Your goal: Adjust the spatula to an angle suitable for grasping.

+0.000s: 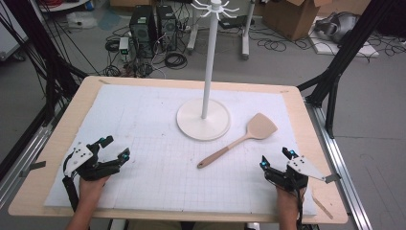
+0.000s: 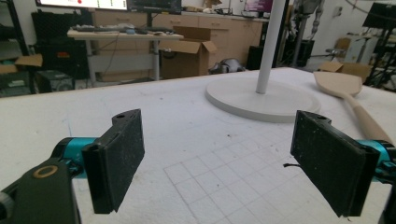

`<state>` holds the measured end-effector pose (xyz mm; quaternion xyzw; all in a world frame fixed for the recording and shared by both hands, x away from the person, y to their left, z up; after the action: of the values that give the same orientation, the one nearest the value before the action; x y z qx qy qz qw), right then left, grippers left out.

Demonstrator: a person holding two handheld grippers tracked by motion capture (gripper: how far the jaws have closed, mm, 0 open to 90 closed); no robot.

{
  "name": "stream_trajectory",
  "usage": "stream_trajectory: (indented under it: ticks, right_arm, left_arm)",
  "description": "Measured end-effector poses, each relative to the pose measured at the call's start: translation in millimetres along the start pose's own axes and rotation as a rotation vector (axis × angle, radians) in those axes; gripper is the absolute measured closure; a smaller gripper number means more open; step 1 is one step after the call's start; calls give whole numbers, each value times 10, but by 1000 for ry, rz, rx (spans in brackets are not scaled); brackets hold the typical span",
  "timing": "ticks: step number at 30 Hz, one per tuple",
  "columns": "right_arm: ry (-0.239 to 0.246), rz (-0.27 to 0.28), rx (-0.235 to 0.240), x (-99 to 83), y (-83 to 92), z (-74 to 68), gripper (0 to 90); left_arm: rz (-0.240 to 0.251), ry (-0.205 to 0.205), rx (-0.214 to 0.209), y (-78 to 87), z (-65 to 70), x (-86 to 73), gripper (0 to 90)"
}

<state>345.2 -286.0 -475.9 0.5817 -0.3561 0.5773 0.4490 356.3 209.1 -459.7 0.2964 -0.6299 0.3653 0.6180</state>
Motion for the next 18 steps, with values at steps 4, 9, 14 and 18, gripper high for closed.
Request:
stream_trajectory:
  ticks: [4,9,14,18]
  right_arm:
    - [-8,5,0,2,13,-5,166]
    - [-7,10,2,7,12,-3,166]
    - [-1,11,-4,8,8,8,166]
    - [-15,3,-8,1,6,-1,166]
  left_arm:
    - [7,5,-1,7,-5,6,173]
    - [11,10,6,10,-8,9,173]
    - [6,7,18,6,-19,7,183]
    - [-16,51,11,-11,-23,1,249]
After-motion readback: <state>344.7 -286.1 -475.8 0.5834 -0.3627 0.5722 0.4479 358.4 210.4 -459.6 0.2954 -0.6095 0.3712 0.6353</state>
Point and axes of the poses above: each handheld gripper's, and its own axes: y roughly backward along the jaws, x roughly out of its top, z roughly to its right, the point moved 10 cm from there along -y, roughly forward along the jaws, and after that the axes turned 9 degrees about z, right-handed, at the moved point
